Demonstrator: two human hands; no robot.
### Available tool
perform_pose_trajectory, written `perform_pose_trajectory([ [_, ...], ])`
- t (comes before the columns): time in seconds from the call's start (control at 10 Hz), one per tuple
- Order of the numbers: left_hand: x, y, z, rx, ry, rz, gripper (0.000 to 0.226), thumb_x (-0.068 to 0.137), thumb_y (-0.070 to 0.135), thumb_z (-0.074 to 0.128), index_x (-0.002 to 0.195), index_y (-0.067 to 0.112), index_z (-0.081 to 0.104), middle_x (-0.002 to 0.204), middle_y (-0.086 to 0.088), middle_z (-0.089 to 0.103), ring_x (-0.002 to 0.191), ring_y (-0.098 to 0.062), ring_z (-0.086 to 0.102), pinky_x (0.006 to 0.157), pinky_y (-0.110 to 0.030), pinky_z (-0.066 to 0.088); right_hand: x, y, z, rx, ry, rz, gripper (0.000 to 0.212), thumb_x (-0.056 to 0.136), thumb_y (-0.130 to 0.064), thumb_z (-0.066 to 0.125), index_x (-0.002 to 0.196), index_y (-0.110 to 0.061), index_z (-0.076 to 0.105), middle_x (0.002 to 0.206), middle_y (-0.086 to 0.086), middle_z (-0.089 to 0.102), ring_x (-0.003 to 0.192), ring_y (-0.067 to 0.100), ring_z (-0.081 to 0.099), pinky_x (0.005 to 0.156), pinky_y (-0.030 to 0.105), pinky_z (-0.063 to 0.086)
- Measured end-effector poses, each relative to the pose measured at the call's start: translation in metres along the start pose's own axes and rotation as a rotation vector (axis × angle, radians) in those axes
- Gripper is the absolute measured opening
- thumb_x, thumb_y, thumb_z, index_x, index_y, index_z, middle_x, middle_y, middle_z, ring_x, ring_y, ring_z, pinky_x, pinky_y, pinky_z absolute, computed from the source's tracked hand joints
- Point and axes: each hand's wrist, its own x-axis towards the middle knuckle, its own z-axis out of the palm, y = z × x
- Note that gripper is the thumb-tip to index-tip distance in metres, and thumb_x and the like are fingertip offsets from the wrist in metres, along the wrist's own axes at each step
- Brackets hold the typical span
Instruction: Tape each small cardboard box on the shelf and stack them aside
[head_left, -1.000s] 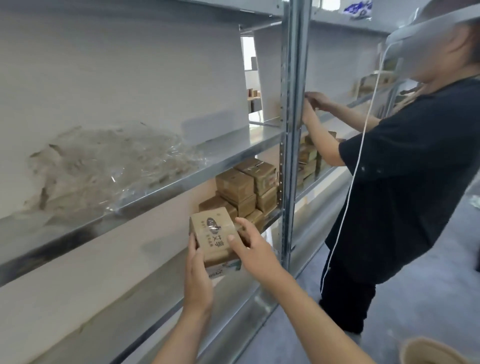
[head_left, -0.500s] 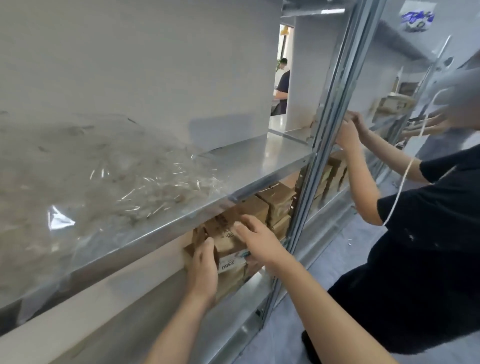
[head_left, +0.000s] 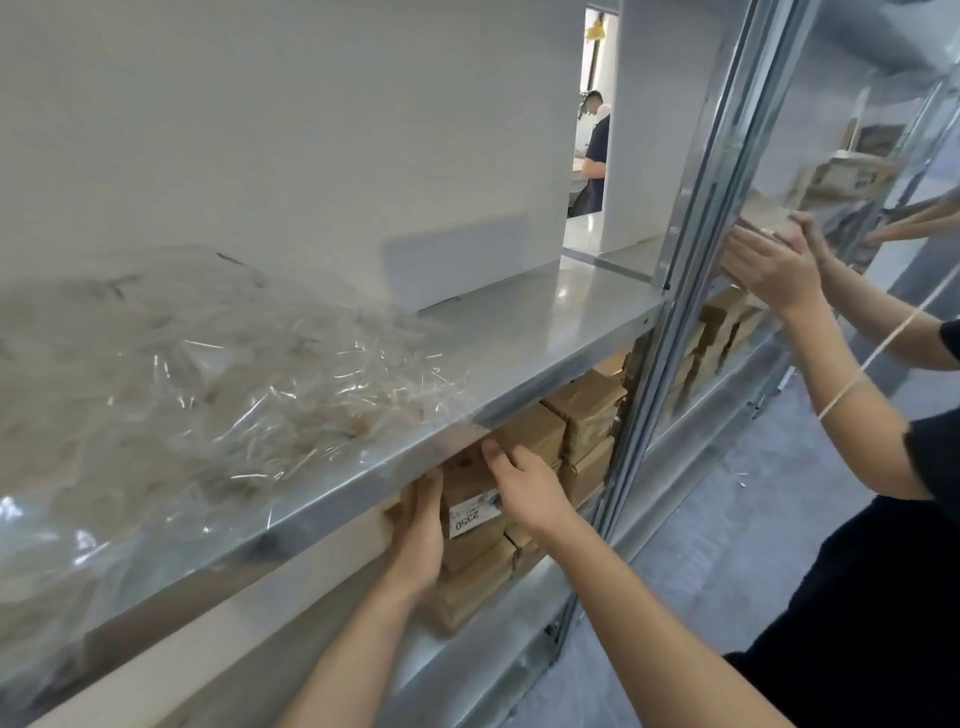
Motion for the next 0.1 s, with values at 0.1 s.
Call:
perform_pose_trajectory([
  [0.1, -0.0200, 0.0112, -0.0068, 0.028, 0.043, 0.043, 0.052, 0.093, 0.076, 0.038, 0.135, 0.049, 0.051, 0.138, 0.019, 0.059, 0.133, -0.003, 0.049, 0.119, -0.038, 0.032, -0.0137, 0.0053, -0.0131, -0.072, 0.010, -0.084, 0.032, 0.103, -0.052, 0.037, 0.097, -0.034, 0.063, 0.112, -0.004, 0.064, 0.114, 0.022, 0.057, 0.093, 0.035, 0.044],
])
